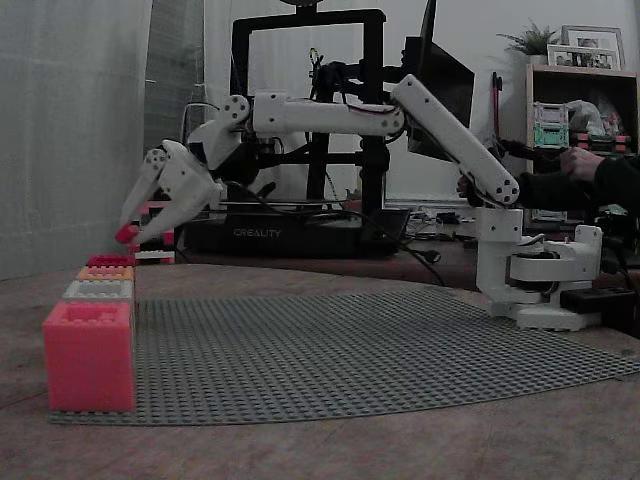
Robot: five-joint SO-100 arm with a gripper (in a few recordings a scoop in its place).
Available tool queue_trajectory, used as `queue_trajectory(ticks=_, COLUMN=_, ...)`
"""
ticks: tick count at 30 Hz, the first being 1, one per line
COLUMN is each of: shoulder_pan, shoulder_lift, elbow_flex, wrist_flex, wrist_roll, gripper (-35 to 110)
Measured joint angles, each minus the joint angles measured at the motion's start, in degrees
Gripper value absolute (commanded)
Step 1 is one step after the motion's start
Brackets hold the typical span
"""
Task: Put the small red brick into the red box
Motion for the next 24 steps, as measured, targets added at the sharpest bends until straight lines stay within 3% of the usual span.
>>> queue_trajectory(ticks=11, shoulder_pan=-0.1, shoulder_lift=-5.6, elbow_flex=-8.8, wrist_flex=1.2, wrist_roll=-0.7, gripper=2)
queue_trajectory(ticks=24, shoulder_pan=0.0, shoulder_lift=-7.5, elbow_flex=-9.8, wrist_flex=2.0, wrist_roll=-1.0, gripper=16)
